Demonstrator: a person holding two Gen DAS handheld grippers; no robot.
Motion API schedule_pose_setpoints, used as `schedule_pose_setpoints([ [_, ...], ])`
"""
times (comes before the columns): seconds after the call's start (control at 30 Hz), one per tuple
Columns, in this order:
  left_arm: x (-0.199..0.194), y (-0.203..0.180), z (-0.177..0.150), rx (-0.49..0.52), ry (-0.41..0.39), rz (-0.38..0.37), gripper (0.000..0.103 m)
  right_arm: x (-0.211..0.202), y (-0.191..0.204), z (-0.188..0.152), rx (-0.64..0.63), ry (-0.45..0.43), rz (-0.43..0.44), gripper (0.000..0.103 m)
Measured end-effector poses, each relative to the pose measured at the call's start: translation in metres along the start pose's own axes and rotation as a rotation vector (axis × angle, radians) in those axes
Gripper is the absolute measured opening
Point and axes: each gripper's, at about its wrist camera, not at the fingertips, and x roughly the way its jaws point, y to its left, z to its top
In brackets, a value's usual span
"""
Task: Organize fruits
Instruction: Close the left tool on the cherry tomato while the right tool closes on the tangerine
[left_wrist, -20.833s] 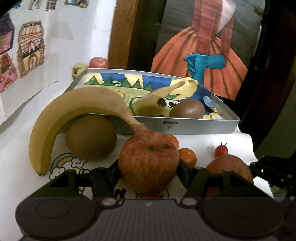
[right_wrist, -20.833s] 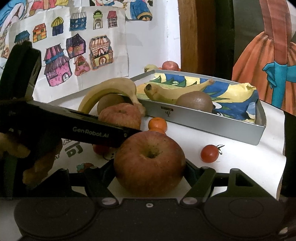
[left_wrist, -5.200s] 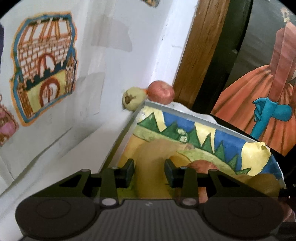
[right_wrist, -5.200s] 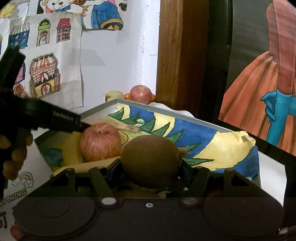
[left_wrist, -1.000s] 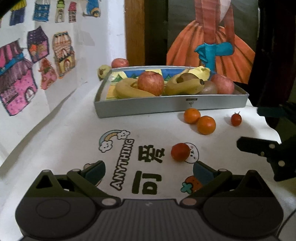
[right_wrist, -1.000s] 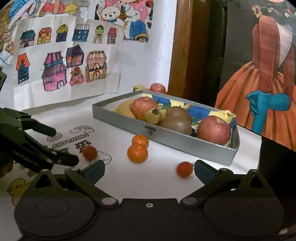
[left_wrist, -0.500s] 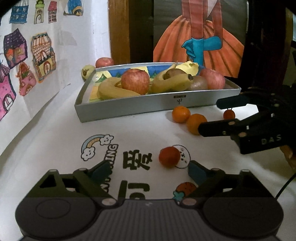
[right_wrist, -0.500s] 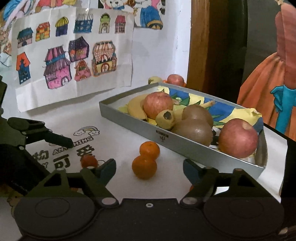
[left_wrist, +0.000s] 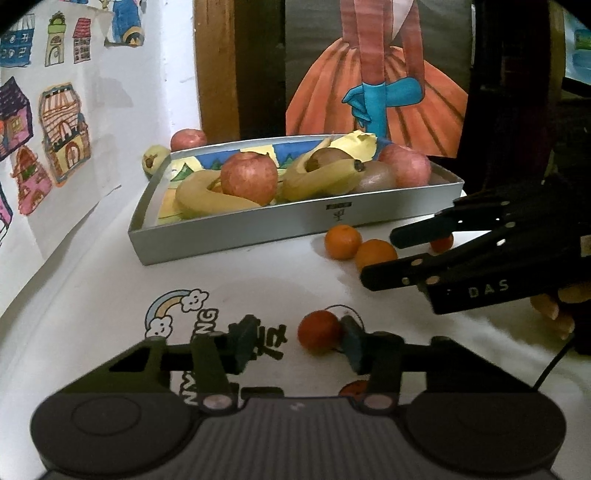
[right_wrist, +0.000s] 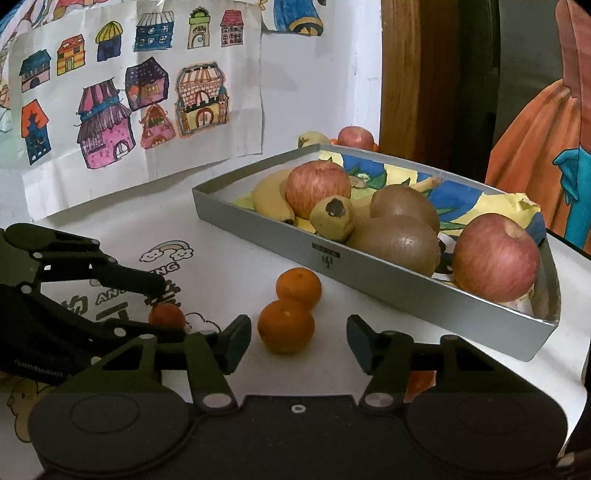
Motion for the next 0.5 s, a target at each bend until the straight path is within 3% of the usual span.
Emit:
schedule_pose_setpoints([
  [0.07, -0.0003, -0.0005, 0.0001, 0.002, -0.004, -0.003, 0.037, 0.0014, 0.0010, 0.0006, -0.002, 0.001, 0.003, 0.056],
  [0.17, -0.0006, -0.0018, 0.0006, 0.003, -0.003, 0.002, 0.027, 0.0042, 0.0025, 0.0012, -0.006, 0.007, 0.007, 0.051],
  [0.33, -0.0009, -0.0032, 0.0014, 0.002, -0.001, 0.013, 0.025, 0.0065, 0.0041, 0.0021, -0.010, 0.009, 0.011, 0.036],
  [0.5, -0.0001, -0.0010, 0.0041, -0.021, -0.003, 0.054, 0.025, 0.0052, 0.0059, 0.0028, -0.012, 0.005, 0.010, 0.035],
])
